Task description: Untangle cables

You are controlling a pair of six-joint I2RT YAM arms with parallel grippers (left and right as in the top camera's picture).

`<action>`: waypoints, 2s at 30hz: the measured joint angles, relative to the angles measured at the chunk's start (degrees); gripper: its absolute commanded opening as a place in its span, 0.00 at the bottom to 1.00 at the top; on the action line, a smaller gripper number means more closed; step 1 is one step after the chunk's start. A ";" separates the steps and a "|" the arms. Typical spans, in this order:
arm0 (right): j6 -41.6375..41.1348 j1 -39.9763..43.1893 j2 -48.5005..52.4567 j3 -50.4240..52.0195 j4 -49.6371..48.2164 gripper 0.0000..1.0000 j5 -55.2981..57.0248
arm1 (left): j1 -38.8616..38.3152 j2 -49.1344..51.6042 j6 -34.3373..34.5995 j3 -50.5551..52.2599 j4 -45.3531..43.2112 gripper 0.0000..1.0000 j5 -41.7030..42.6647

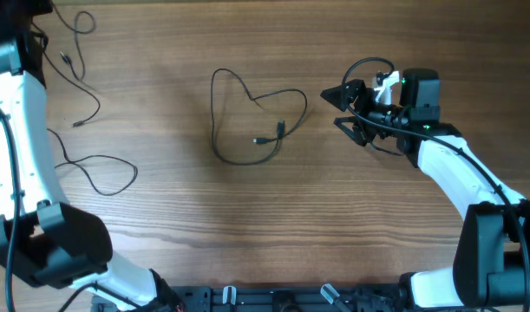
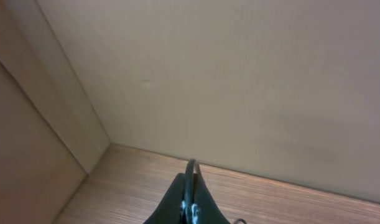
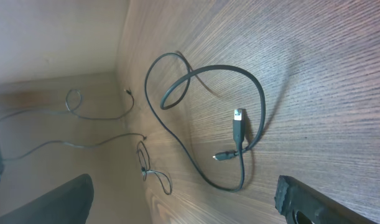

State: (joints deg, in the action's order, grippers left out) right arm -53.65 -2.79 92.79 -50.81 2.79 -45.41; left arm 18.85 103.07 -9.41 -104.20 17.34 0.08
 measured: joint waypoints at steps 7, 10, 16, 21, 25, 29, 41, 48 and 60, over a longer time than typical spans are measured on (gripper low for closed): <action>0.02 0.00 0.00 0.00 1.36 0.96 0.00 | 1.16 6.03 18.21 0.07 -14.56 0.04 1.36; 0.00 0.00 0.00 0.00 1.53 0.96 0.00 | 1.20 7.43 26.58 0.28 -26.18 0.04 1.38; 0.00 0.00 0.00 0.00 1.46 0.96 0.04 | 1.20 8.44 28.61 0.22 -49.51 0.04 1.57; 0.00 0.00 0.00 0.00 1.49 0.96 0.07 | 1.20 9.62 25.83 -0.13 -35.78 0.04 1.49; 0.00 0.00 0.00 0.00 1.49 0.96 0.07 | 1.25 14.91 23.21 -0.22 -28.11 0.04 0.13; 0.00 0.00 0.00 0.00 1.79 0.96 0.04 | 1.27 20.02 22.58 -0.22 -21.20 0.22 -0.20; 0.02 0.00 0.00 0.00 2.75 0.96 0.04 | 1.53 20.48 22.14 -0.22 -4.02 1.00 0.09; 0.02 0.00 0.00 0.00 2.78 0.96 0.07 | 1.09 20.48 22.12 -0.22 2.19 1.00 13.31; 1.36 0.00 0.00 0.00 2.78 0.96 0.48 | -17.79 18.73 9.01 -0.24 26.84 1.00 20.63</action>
State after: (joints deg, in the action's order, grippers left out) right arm -52.29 -2.79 92.79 -50.81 5.56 -44.93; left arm 1.06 121.80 -0.40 -104.44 44.18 20.71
